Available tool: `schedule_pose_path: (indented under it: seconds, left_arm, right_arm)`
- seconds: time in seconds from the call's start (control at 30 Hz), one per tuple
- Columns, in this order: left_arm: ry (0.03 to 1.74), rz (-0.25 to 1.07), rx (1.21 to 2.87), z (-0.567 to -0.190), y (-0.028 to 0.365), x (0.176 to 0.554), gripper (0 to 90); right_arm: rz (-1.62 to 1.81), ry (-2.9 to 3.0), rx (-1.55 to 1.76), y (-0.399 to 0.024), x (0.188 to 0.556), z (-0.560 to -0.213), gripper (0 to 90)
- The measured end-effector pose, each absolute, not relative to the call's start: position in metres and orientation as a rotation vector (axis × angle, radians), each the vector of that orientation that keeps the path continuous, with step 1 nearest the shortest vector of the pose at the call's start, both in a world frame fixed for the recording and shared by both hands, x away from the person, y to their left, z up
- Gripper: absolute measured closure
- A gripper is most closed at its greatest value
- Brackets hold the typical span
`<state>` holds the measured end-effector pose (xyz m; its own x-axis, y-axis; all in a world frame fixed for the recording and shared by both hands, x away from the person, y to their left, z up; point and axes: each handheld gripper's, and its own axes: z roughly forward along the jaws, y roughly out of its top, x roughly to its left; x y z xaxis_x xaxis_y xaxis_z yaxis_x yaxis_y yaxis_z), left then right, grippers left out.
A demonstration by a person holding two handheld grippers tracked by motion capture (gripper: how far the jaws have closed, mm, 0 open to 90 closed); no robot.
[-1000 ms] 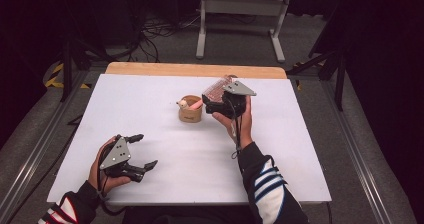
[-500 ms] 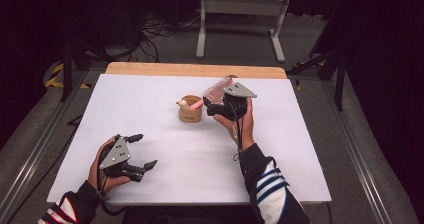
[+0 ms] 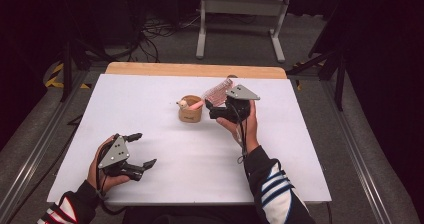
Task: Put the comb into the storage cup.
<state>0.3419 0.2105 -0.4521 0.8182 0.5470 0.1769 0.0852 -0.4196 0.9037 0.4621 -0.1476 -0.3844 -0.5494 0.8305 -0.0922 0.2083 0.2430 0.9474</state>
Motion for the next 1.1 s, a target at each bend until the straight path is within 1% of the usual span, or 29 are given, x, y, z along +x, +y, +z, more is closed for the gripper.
schedule_pose_path:
  seconds: [1.1]
  left_arm:
    - [0.474,0.559,1.949,-0.451,0.212,0.341,7.6]
  right_arm:
    - [1.291,1.955,0.875,-0.162,0.444,-0.380,8.4]
